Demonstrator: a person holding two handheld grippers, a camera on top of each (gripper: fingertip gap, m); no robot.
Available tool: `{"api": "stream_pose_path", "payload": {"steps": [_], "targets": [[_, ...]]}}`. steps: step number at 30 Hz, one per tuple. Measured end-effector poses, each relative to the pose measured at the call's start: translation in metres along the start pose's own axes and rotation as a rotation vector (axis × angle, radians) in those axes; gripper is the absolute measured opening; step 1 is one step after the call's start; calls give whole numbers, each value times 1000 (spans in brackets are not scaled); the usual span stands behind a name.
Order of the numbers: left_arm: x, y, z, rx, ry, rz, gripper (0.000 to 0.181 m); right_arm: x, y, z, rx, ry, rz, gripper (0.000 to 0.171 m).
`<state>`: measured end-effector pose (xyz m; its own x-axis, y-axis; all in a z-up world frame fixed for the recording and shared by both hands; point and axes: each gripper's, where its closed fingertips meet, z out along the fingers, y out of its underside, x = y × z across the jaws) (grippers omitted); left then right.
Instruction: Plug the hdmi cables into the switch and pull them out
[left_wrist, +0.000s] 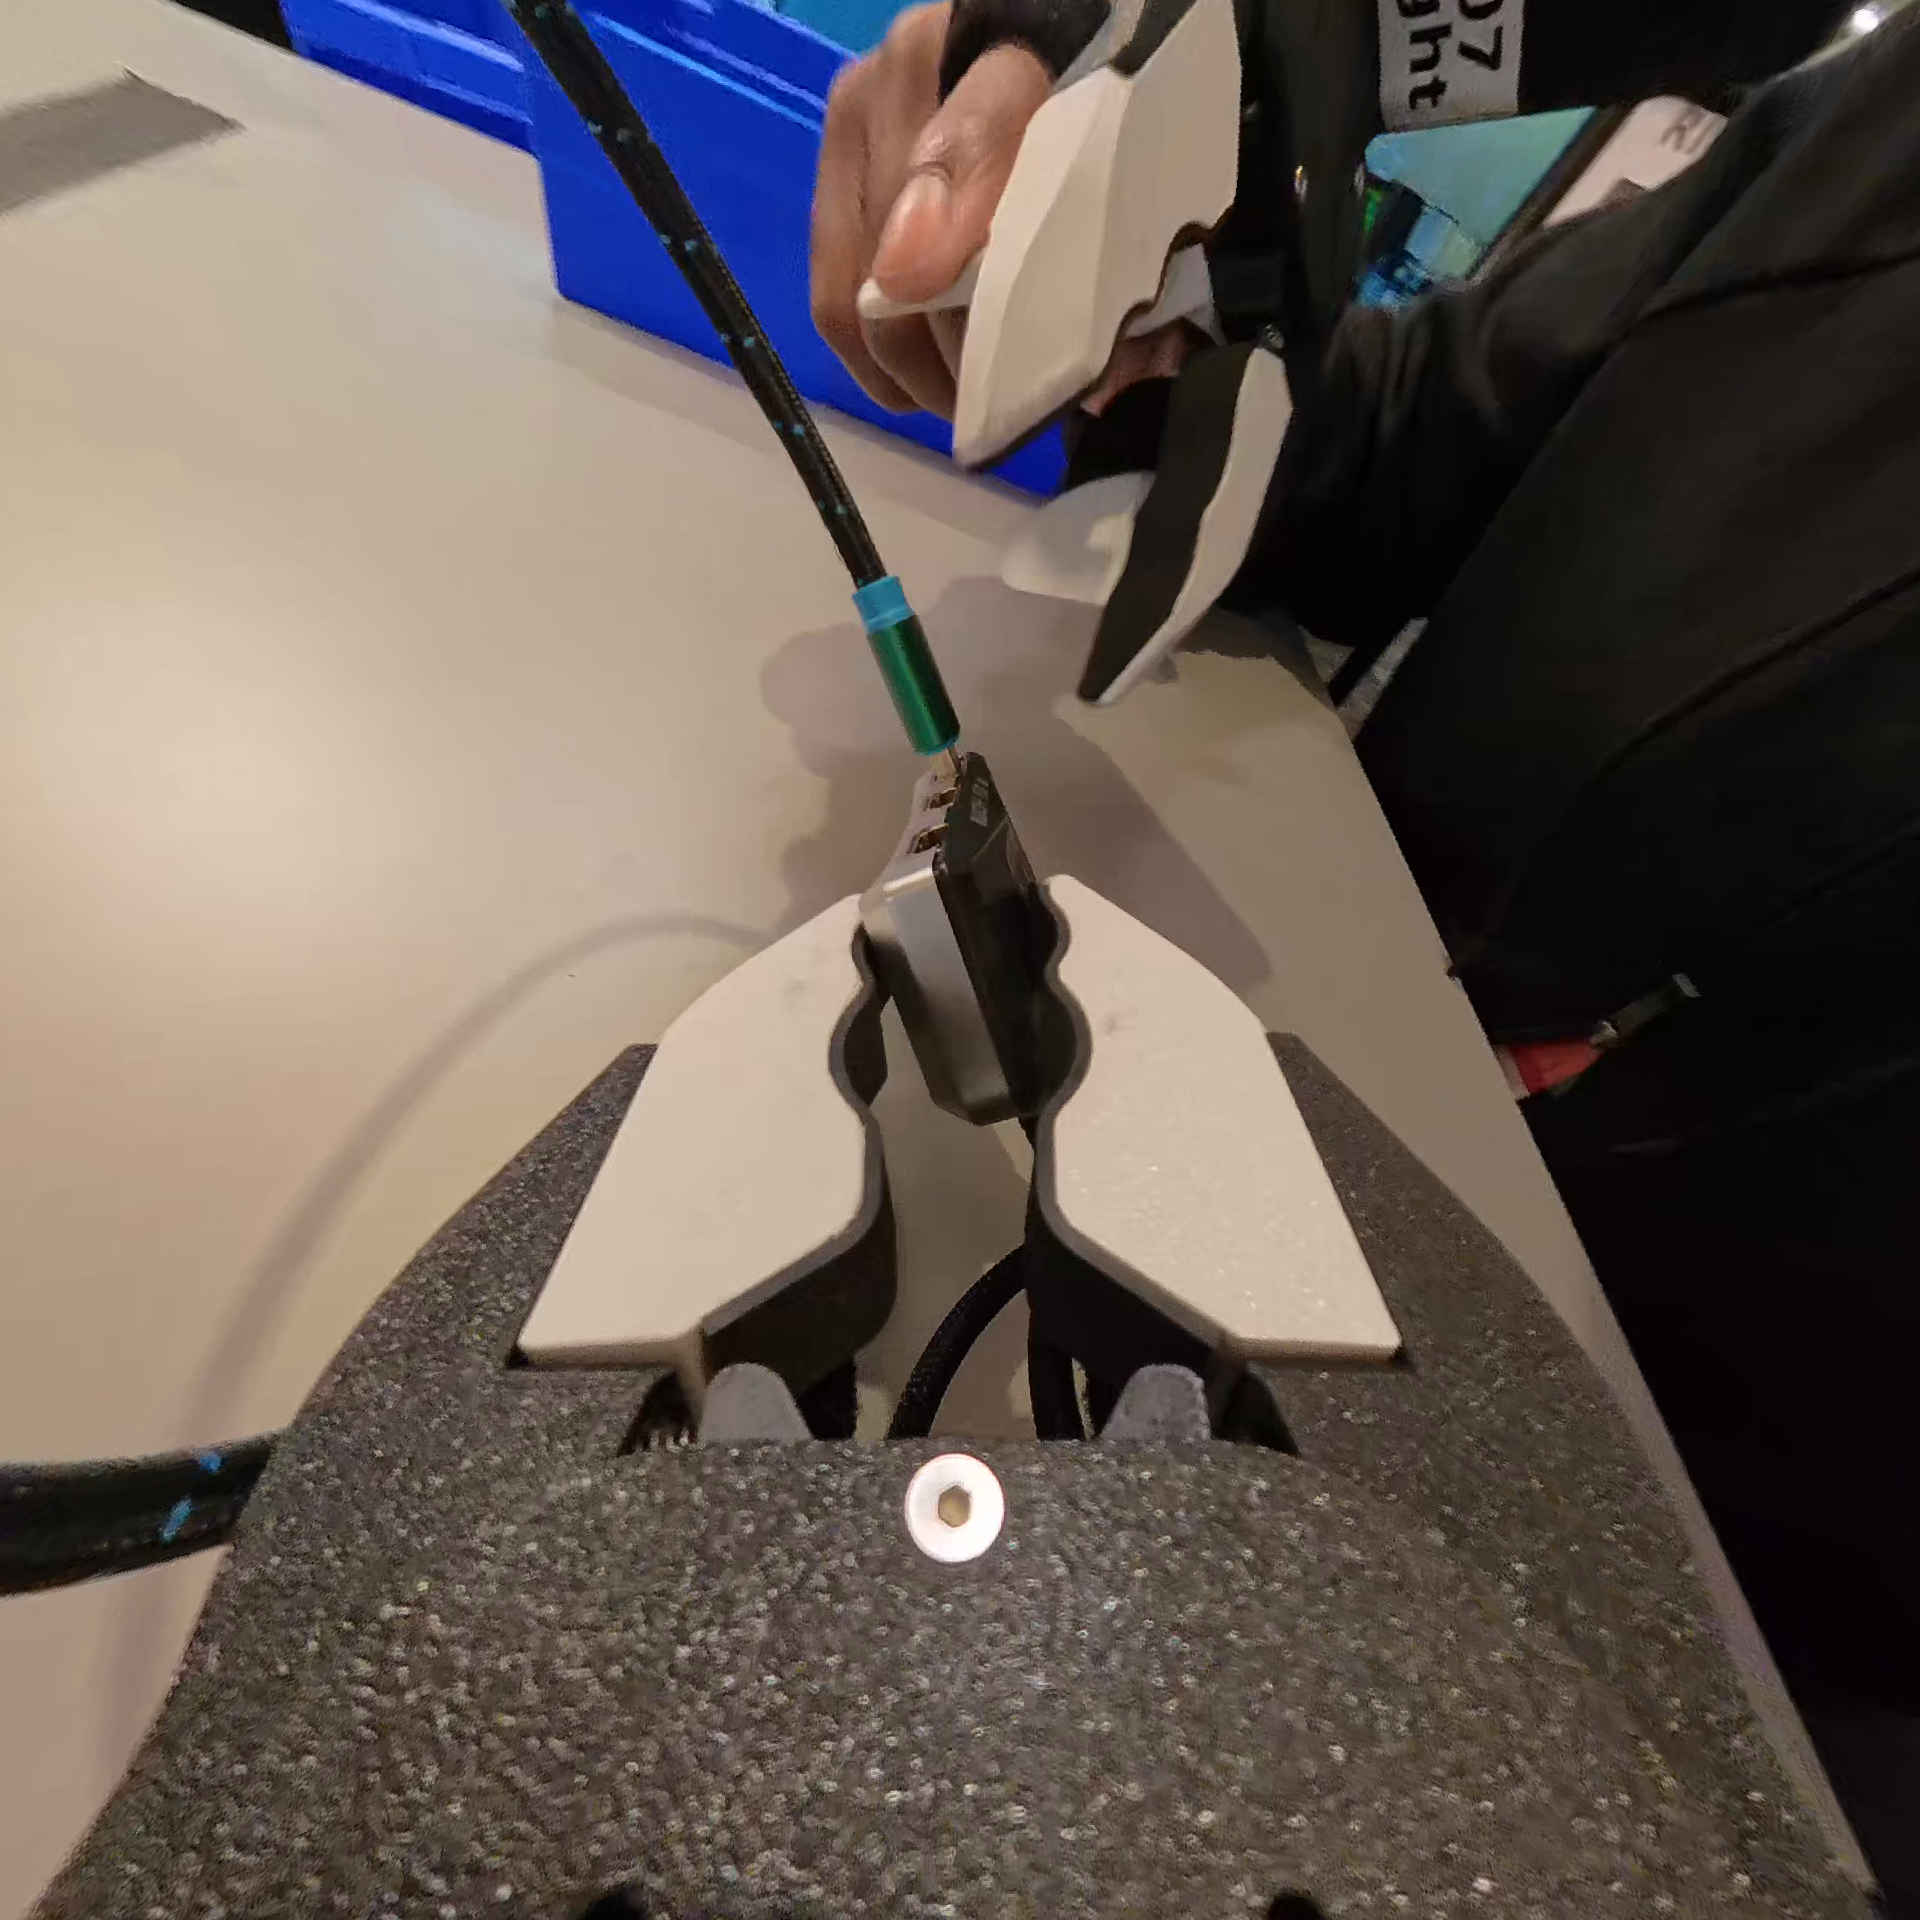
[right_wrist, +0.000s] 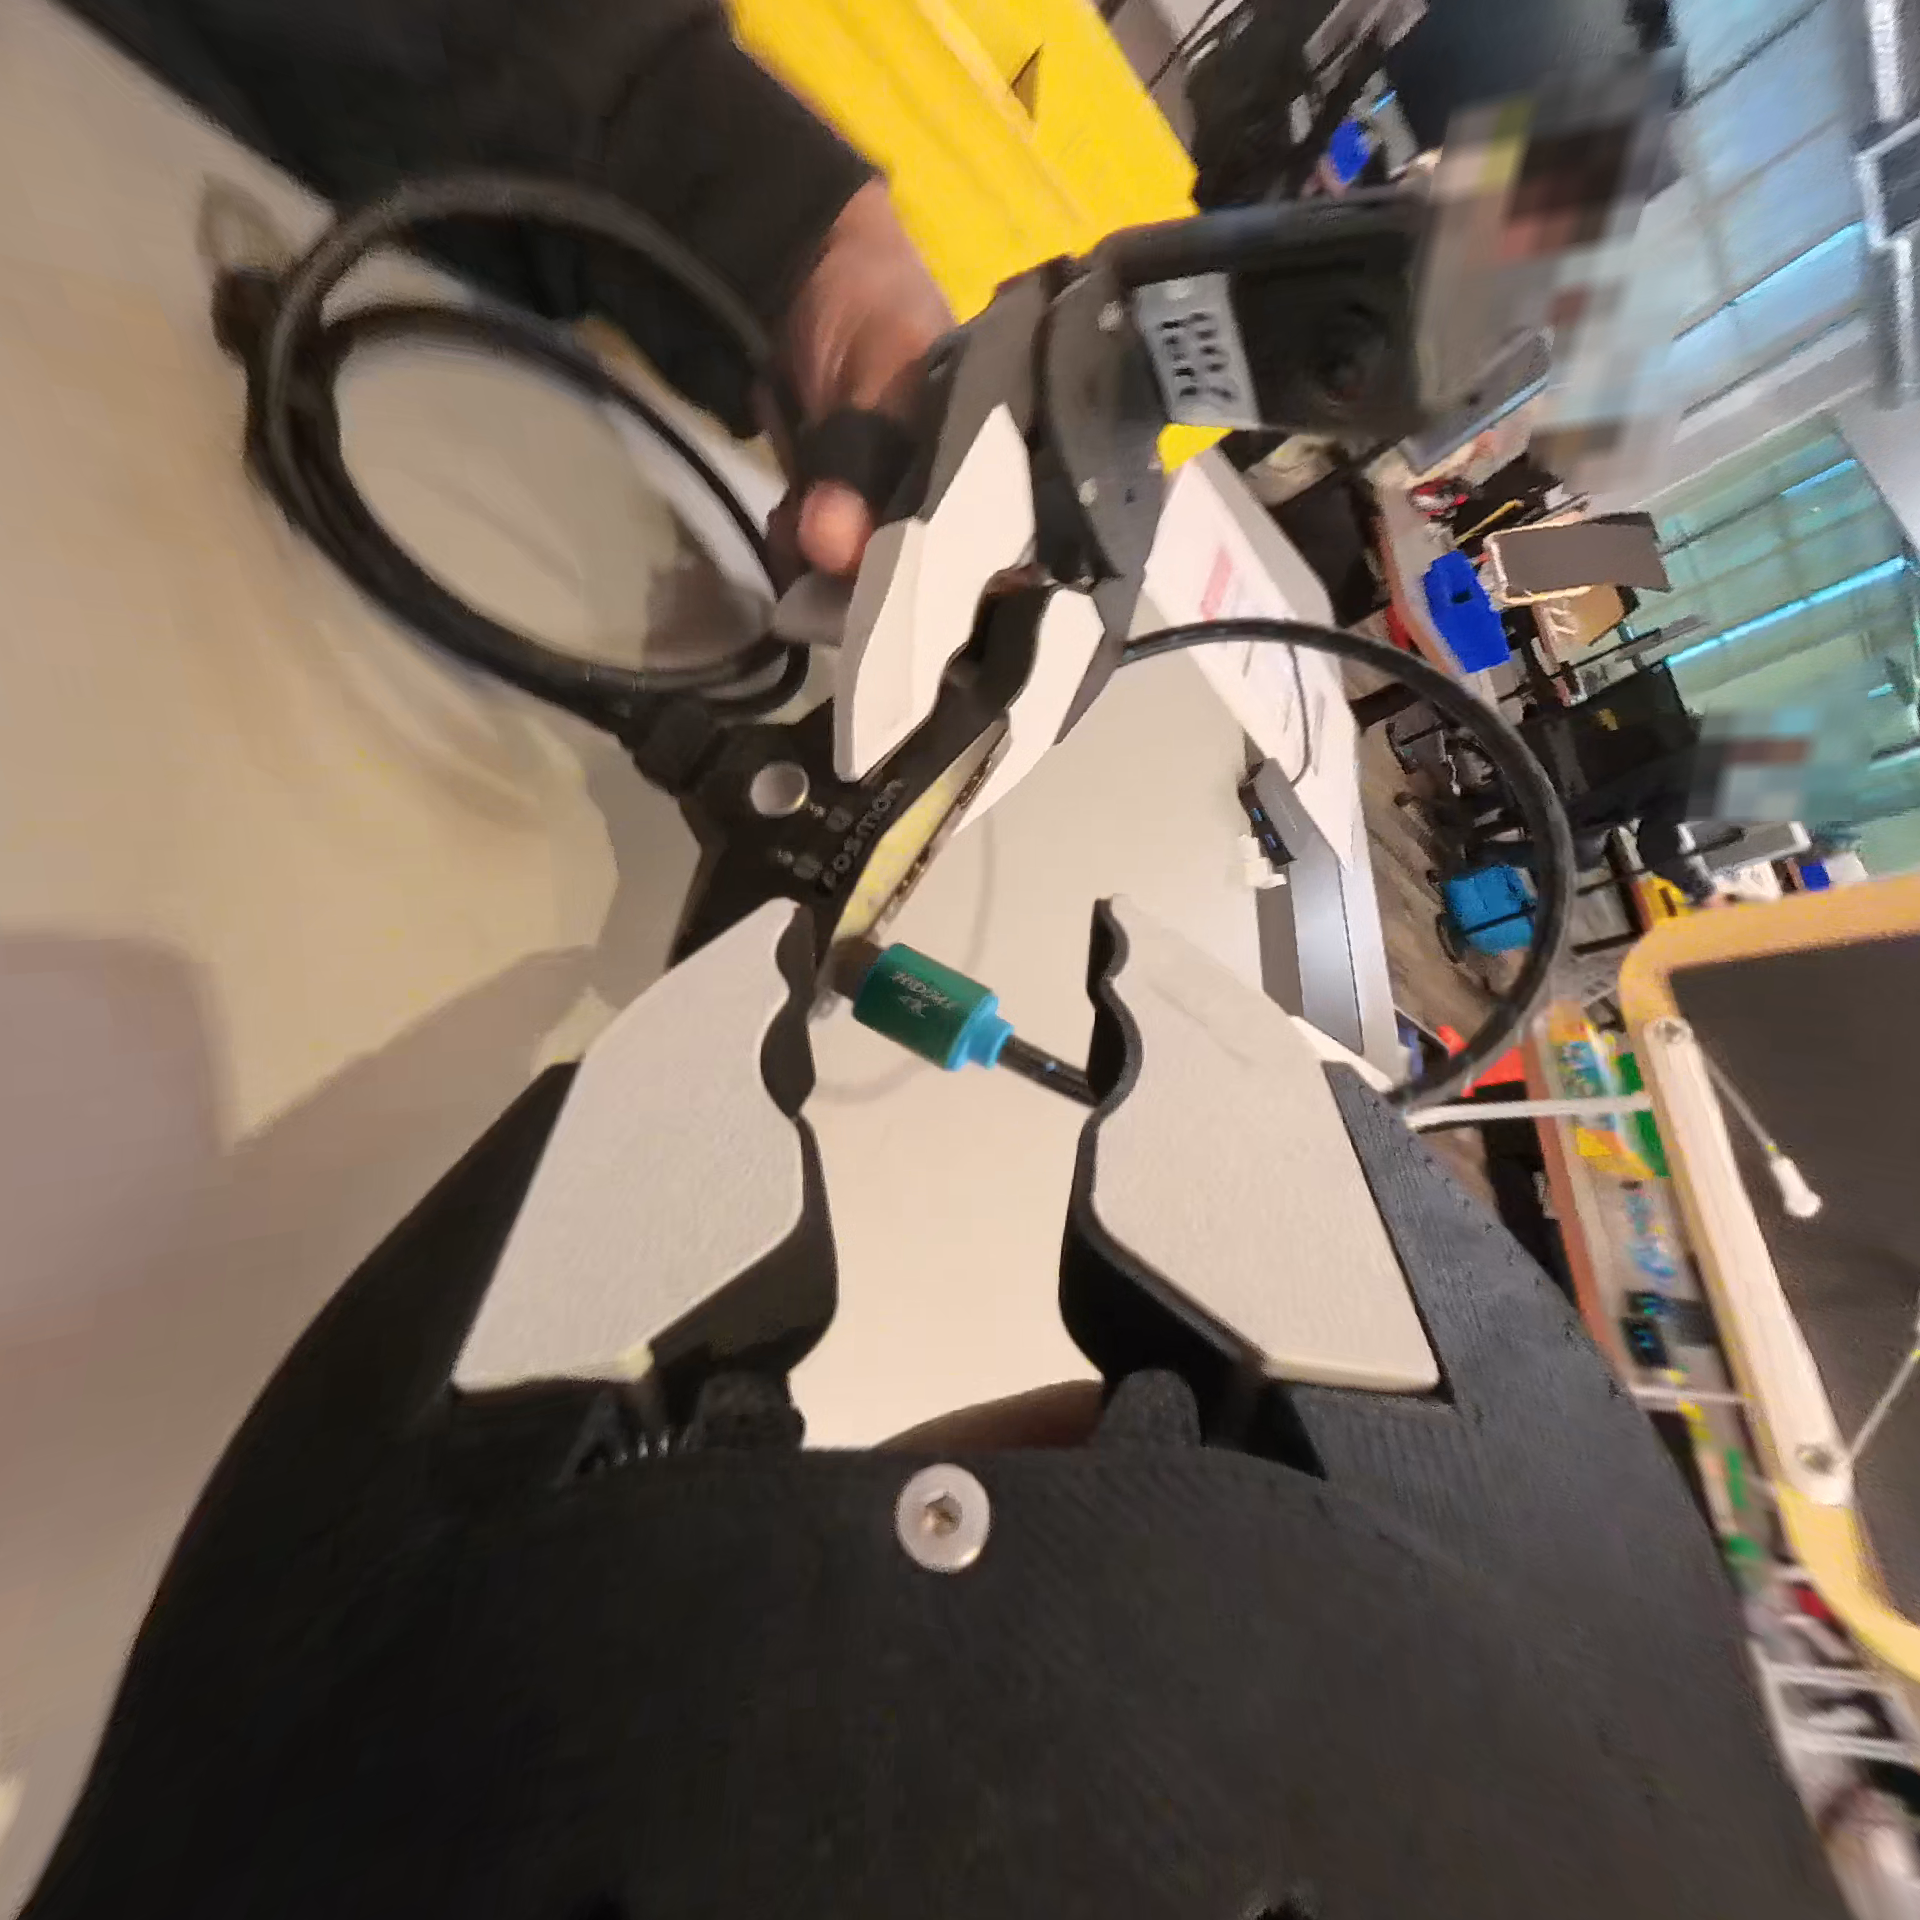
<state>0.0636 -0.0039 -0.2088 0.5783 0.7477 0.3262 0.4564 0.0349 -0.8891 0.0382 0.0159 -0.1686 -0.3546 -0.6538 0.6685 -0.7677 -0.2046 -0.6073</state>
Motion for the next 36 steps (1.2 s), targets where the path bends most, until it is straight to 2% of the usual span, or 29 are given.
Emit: {"api": "stream_pose_path", "payload": {"steps": [3,7,17,22,25,26,32,36], "targets": [[-8,-12,-8,68,-72,42,25,19,3,-7,78,38,217,55],[-11,-28,-16,162,-122,92,25,31,26,-3,140,22,528,63],[-9,-53,-17,379,-114,119,25,5,18,24,242,-197,875,61],[-5,-69,-17,509,-127,135,24,-2,8,34,285,-231,949,49],[-3,-74,-15,552,-129,128,24,1,-1,33,347,-210,958,25],[-1,-75,-13,553,-114,124,24,2,-2,33,364,-203,959,23],[7,-75,-7,510,-110,141,26,1,-8,30,451,-199,929,22],[10,-63,14,373,-144,178,41,-4,-15,32,456,-203,872,22]]}}
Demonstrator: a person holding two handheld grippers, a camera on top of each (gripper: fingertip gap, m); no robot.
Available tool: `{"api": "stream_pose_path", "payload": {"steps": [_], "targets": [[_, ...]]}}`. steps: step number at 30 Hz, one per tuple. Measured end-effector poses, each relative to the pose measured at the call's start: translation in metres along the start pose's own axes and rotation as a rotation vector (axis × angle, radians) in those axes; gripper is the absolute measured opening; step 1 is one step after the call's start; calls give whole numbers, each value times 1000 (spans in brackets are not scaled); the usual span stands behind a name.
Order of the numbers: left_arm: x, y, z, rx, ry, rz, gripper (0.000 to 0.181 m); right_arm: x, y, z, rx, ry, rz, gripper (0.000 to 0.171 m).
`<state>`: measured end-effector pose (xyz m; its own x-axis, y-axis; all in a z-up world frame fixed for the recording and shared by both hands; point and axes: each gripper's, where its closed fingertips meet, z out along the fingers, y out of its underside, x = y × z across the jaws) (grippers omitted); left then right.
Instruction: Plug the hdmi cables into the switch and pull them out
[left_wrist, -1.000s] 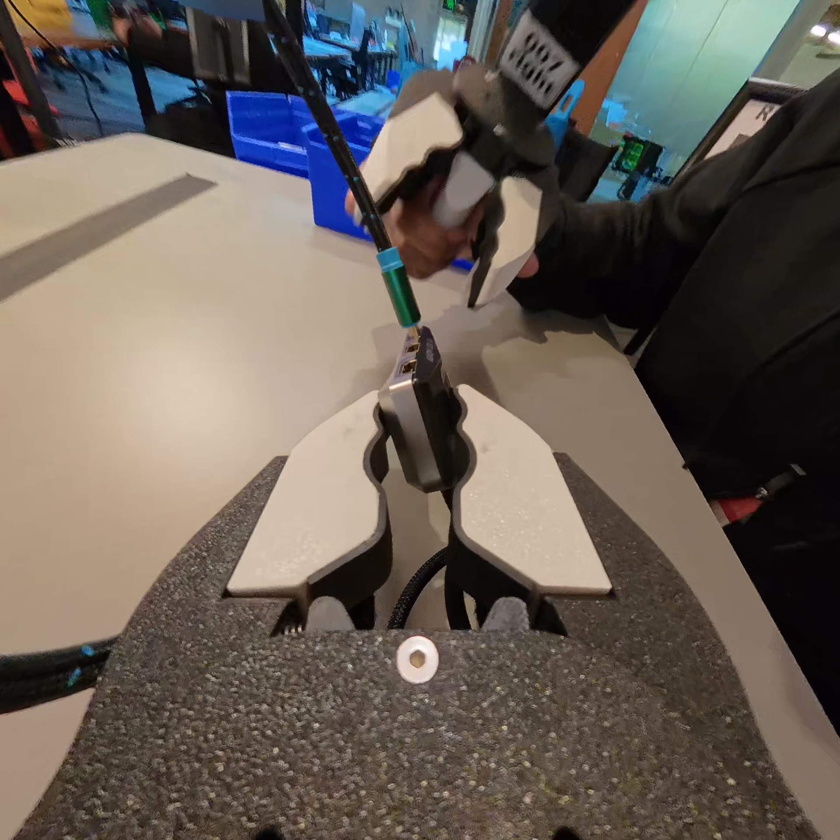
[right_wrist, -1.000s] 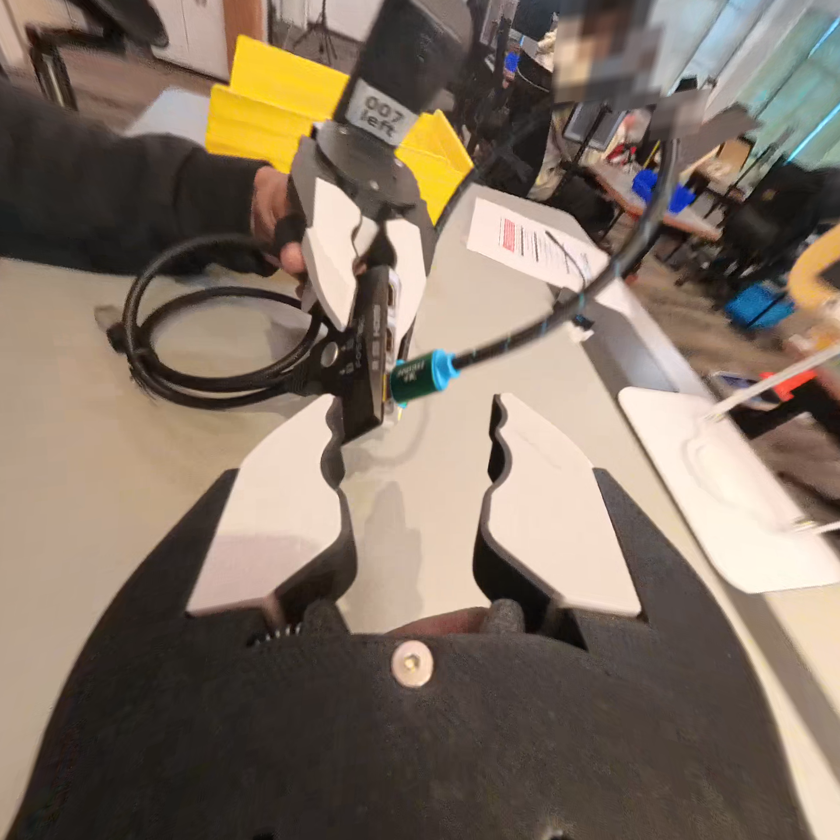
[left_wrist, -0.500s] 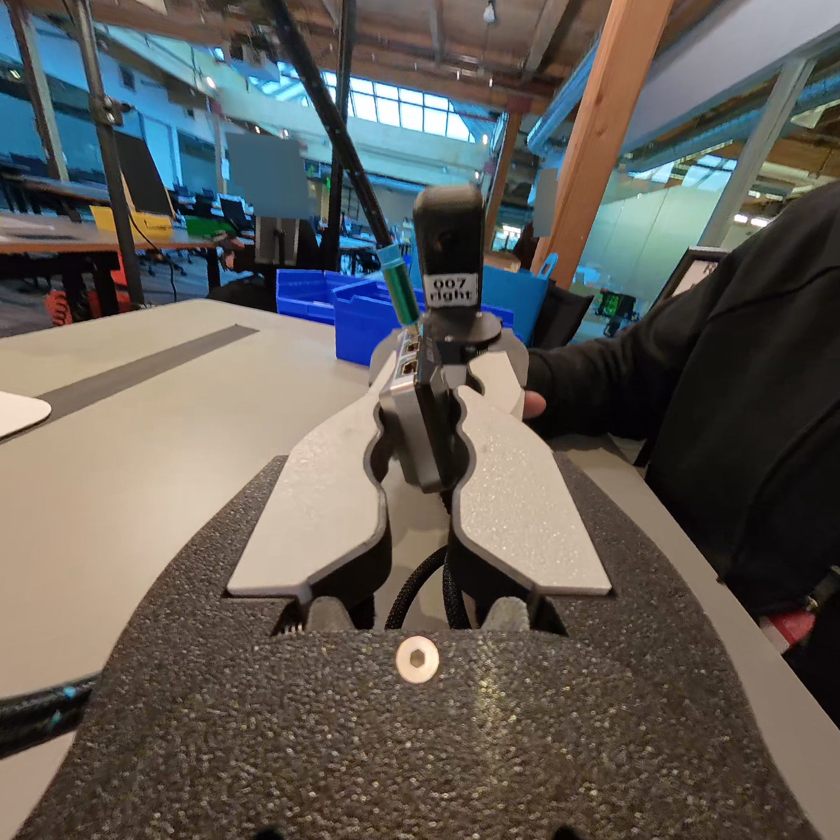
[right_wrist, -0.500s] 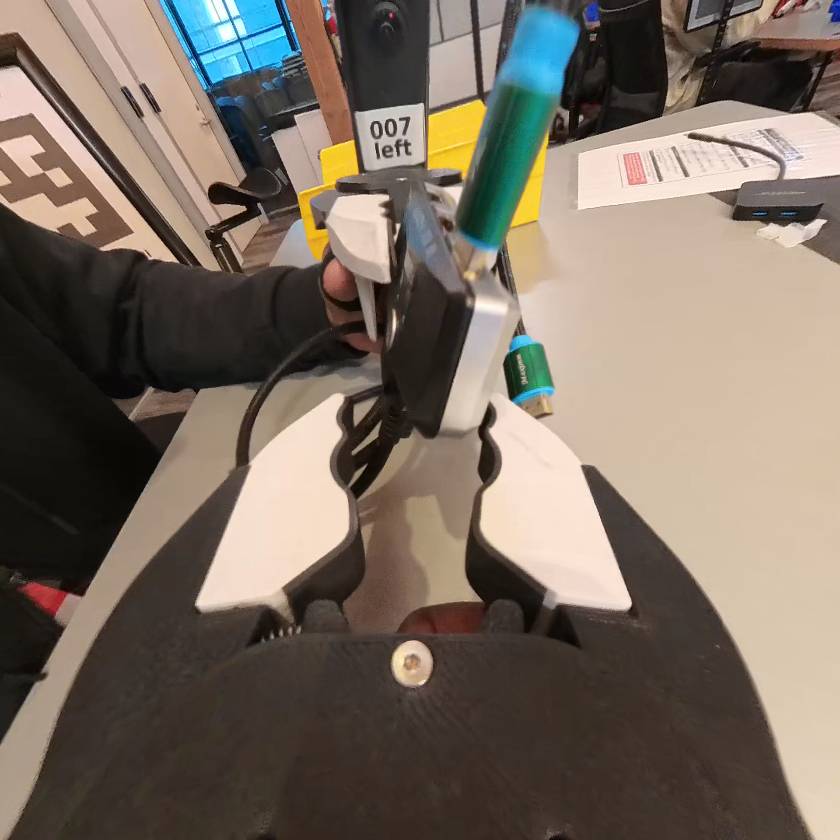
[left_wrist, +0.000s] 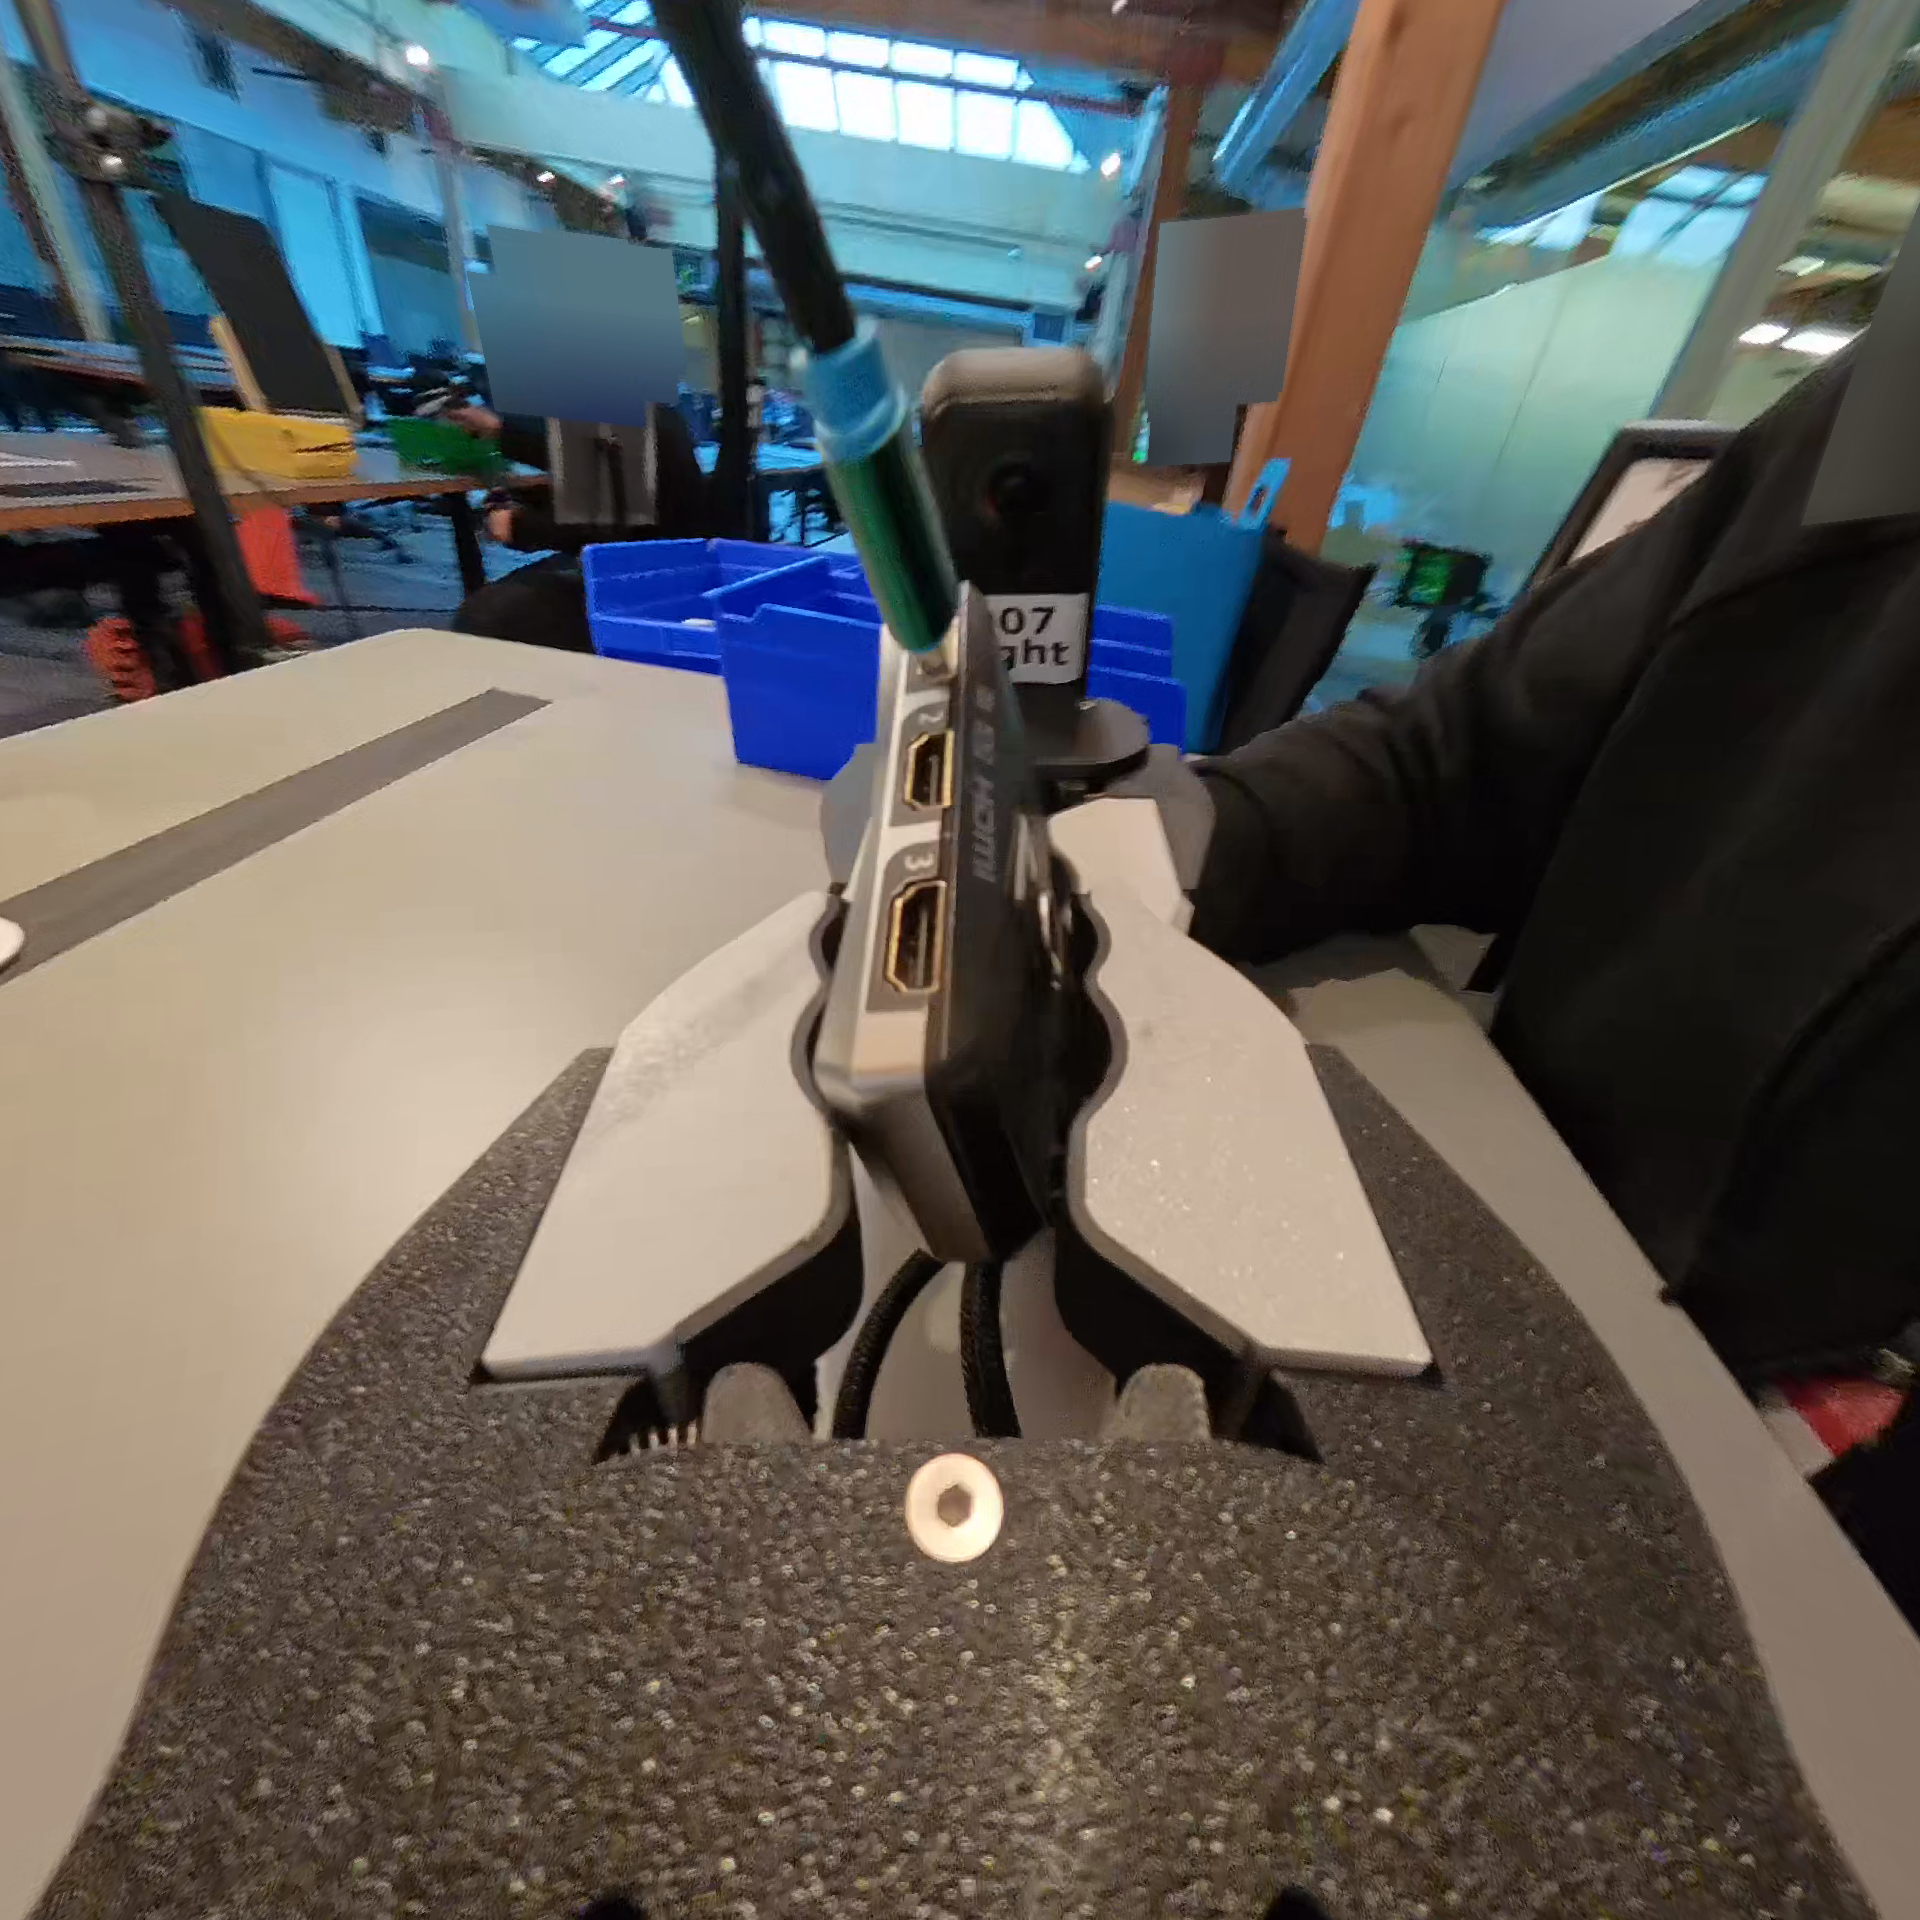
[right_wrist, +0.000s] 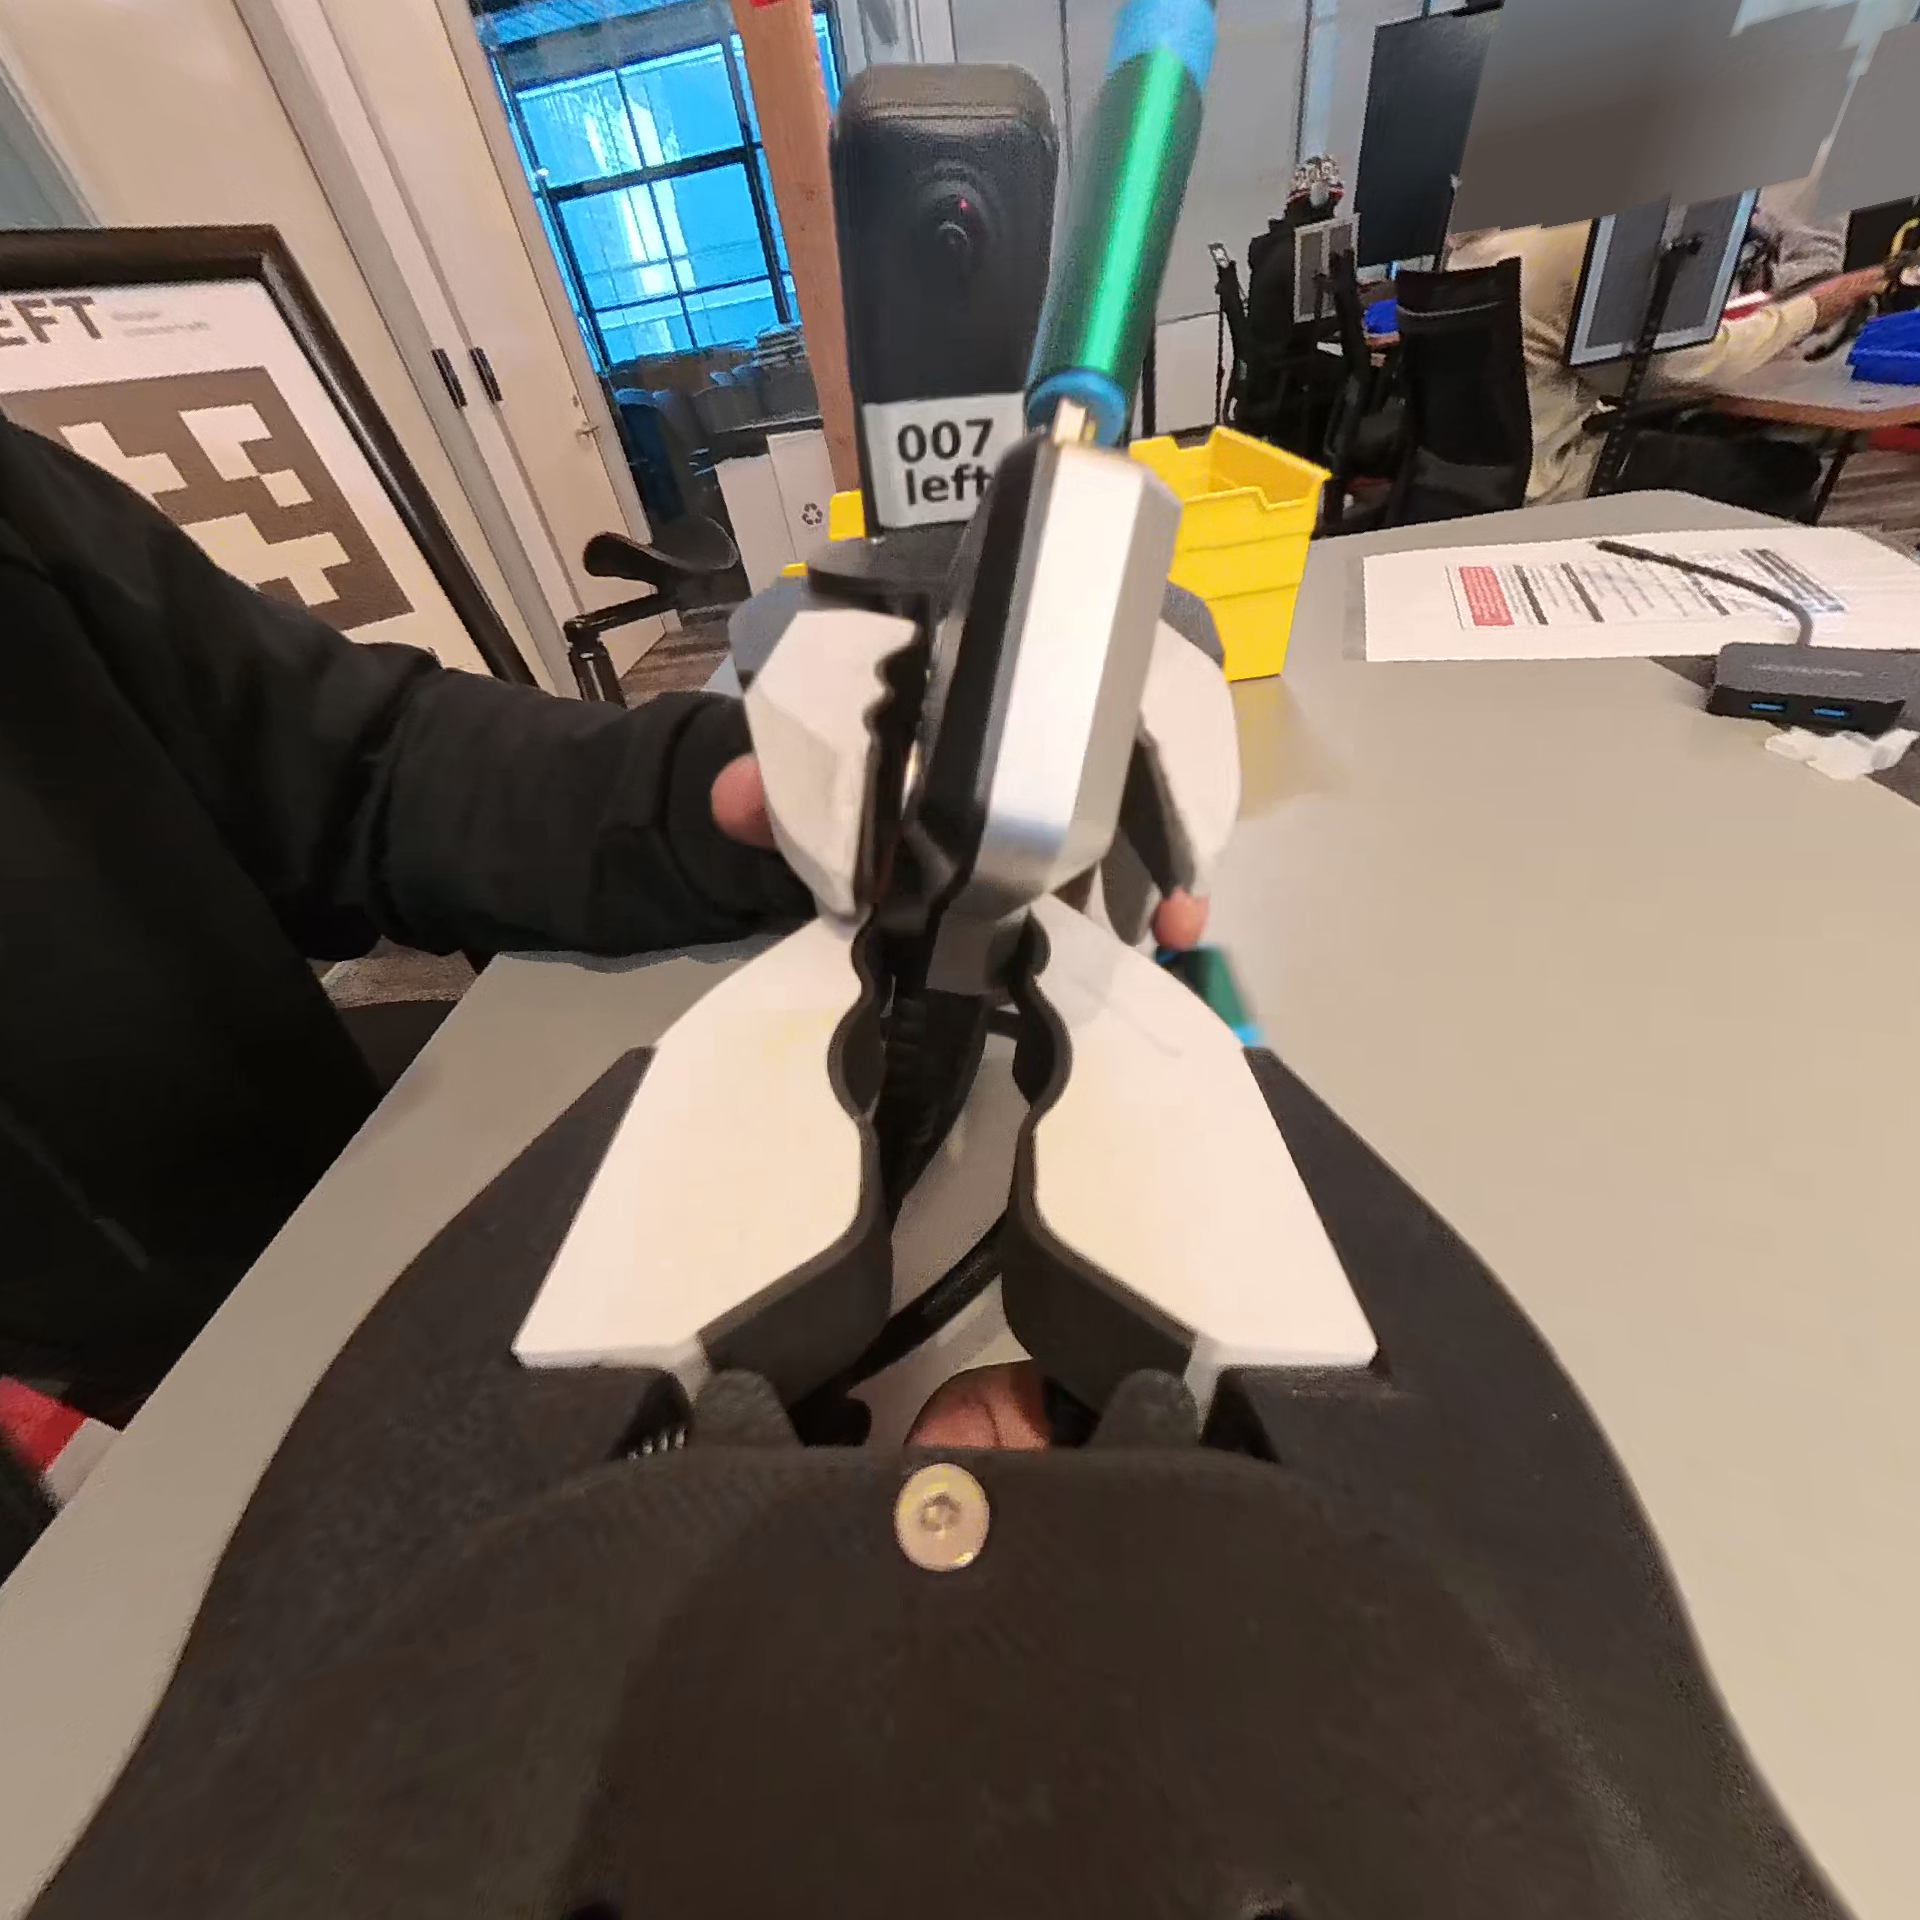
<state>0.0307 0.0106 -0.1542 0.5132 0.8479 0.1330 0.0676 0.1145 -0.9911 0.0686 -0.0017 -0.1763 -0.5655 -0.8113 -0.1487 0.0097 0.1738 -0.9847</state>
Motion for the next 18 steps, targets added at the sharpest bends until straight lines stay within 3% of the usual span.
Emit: {"api": "stream_pose_path", "payload": {"steps": [9,12,18], "targets": [[2,-2,7,13,0,-68,36,0,0,2,30,5,-14,22],[-9,-1,7,8,-87,-65,35,12,3,-1,-1,60,-8,23],[-36,-18,-19,65,-263,-34,34,50,-13,-32,-62,193,-67,59]]}}
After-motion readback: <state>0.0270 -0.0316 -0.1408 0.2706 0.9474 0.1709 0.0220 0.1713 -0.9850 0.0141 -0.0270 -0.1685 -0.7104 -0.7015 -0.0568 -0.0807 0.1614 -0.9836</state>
